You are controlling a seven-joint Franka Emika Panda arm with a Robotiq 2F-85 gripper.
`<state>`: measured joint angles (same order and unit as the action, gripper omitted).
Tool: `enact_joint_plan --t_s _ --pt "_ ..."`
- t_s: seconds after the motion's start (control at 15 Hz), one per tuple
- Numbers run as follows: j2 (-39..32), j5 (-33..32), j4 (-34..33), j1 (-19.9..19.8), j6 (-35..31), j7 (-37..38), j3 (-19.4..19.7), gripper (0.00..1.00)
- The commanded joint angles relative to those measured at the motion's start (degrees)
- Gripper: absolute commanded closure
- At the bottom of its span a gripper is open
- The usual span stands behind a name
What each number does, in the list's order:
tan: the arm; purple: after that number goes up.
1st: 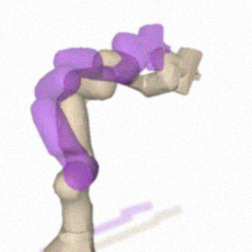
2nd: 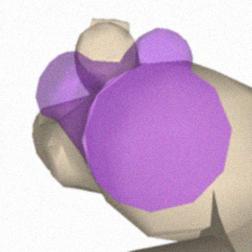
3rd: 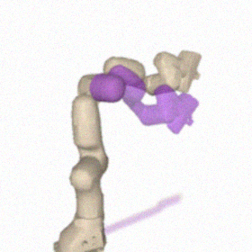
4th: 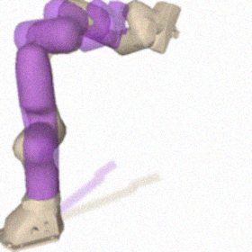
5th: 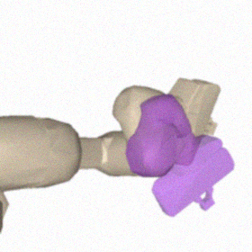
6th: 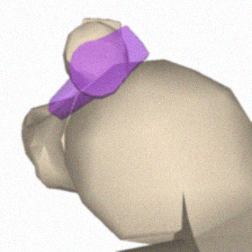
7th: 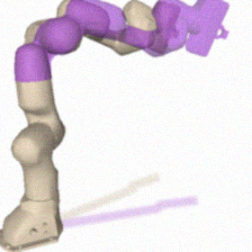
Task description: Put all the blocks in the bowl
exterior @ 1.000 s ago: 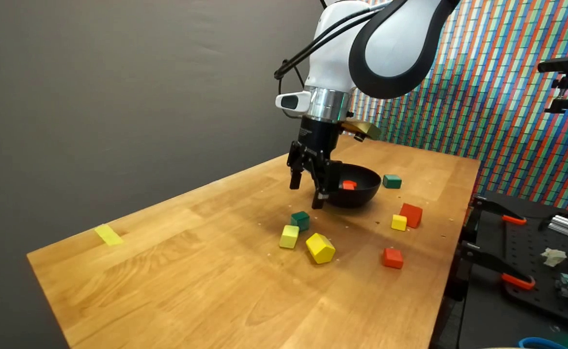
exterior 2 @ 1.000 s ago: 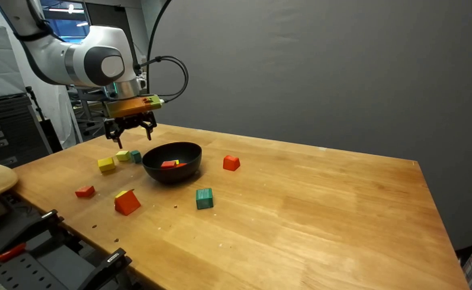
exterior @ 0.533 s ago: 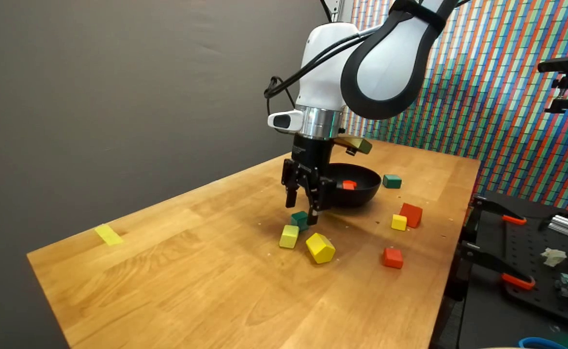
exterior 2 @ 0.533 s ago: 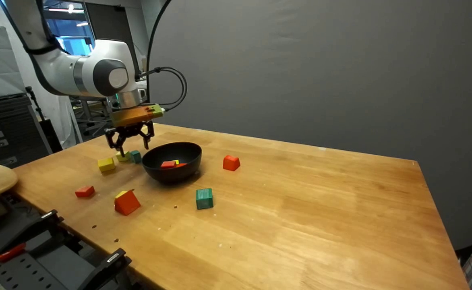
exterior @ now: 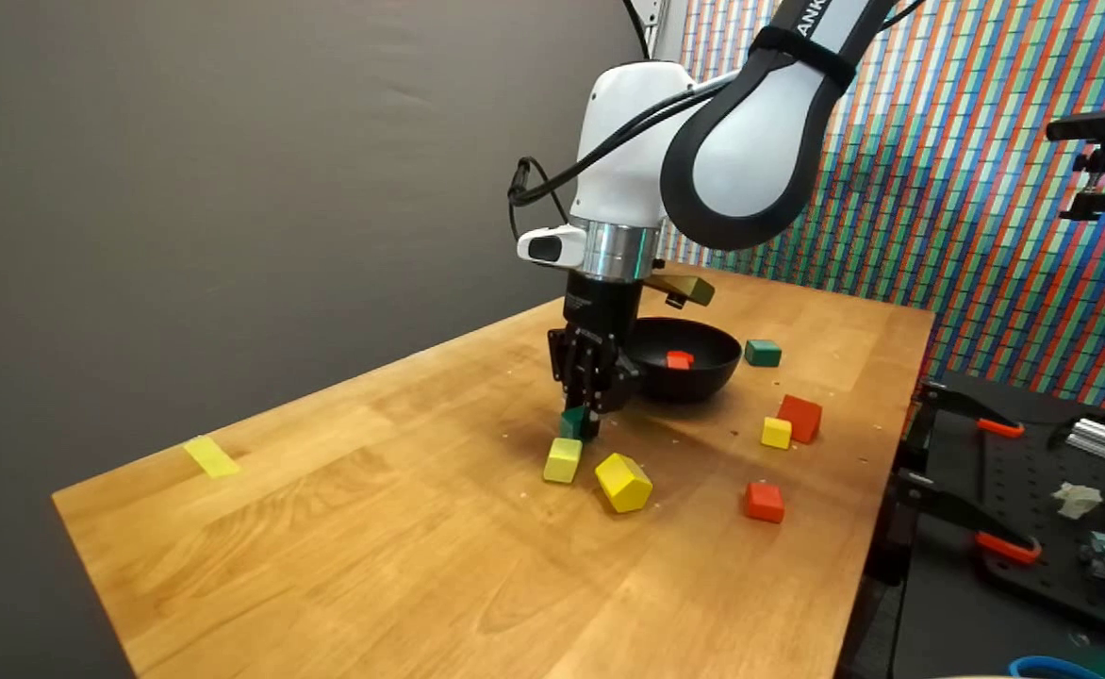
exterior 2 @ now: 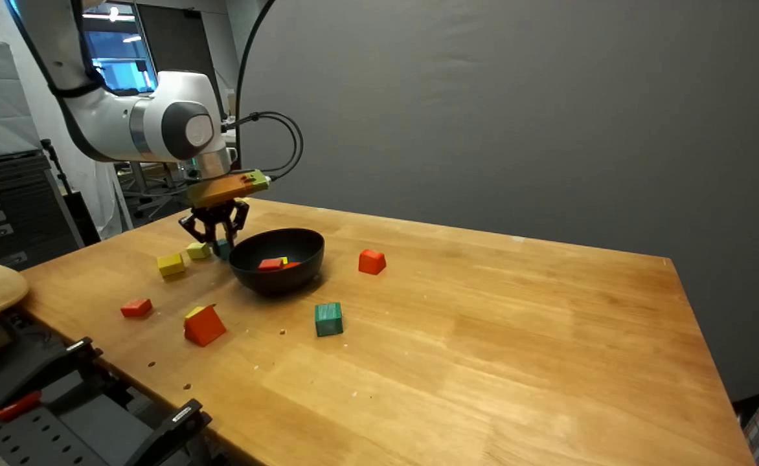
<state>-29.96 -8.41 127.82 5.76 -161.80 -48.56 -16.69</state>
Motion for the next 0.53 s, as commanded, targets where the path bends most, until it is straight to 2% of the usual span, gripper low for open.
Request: enact_joint_plan --t_s 0.0,0.13,0.27,0.4,0.47 --pt "2.33 -0.52 0.95 -1.70 -2.78 0.48 -1.23 0.83" --pt "4.85 0.72 3.09 -3.86 -5.15 0.47 -2.55 0.83" --pt "9.40 2.82 6.96 -7.94 -7.85 0.15 -4.63 0.83" --pt "13.94 4.33 10.57 -11.35 -10.98 0.99 -5.10 0.84" --pt "16.27 4.57 12.48 -12.20 -12.41 1.90 -4.10 0.84"
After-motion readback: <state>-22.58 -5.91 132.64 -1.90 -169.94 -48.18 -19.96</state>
